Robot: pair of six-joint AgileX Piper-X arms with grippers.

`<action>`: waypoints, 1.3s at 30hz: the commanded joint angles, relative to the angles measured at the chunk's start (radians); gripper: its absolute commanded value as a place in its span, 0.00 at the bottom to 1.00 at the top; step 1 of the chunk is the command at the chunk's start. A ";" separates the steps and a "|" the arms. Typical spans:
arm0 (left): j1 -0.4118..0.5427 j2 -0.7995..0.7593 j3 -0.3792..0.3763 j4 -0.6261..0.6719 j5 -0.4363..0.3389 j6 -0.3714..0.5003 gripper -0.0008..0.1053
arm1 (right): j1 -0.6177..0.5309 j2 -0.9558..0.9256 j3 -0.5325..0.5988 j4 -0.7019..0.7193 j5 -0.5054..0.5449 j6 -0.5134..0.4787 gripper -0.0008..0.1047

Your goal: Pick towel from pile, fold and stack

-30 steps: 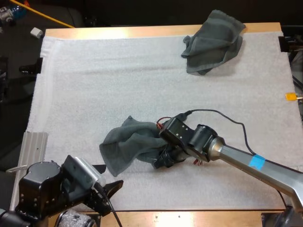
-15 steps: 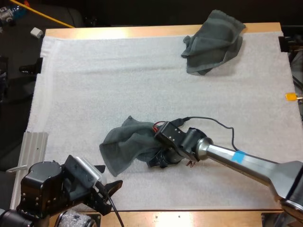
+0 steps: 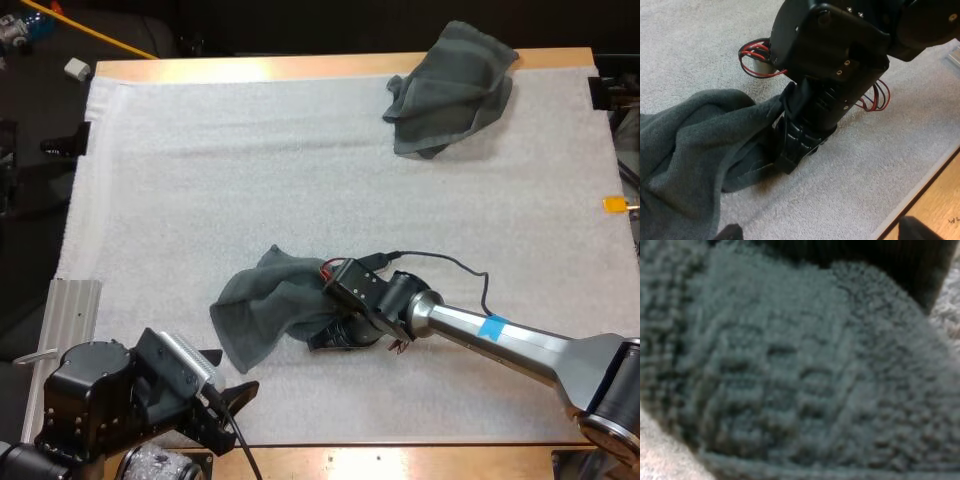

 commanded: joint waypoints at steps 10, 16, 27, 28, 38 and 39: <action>-0.005 0.003 -0.004 0.004 0.002 -0.003 0.57 | 0.002 -0.133 -0.088 0.065 0.082 -0.076 0.01; -0.005 0.000 -0.002 0.003 0.002 -0.002 0.57 | -0.004 -0.216 -0.247 0.108 0.145 -0.181 0.01; -0.006 -0.001 0.003 -0.035 -0.003 -0.001 0.58 | -0.010 -0.189 -0.223 0.317 0.186 -0.199 0.01; -0.006 0.001 0.003 -0.039 -0.002 -0.002 0.57 | -0.013 -0.189 -0.195 0.336 0.186 -0.193 0.01; -0.004 0.006 0.008 -0.046 -0.067 0.003 0.58 | -0.078 -0.195 0.028 0.447 0.226 -0.137 0.01; -0.003 0.004 0.009 -0.048 -0.075 0.004 0.58 | -0.085 -0.198 0.032 0.442 0.231 -0.132 0.01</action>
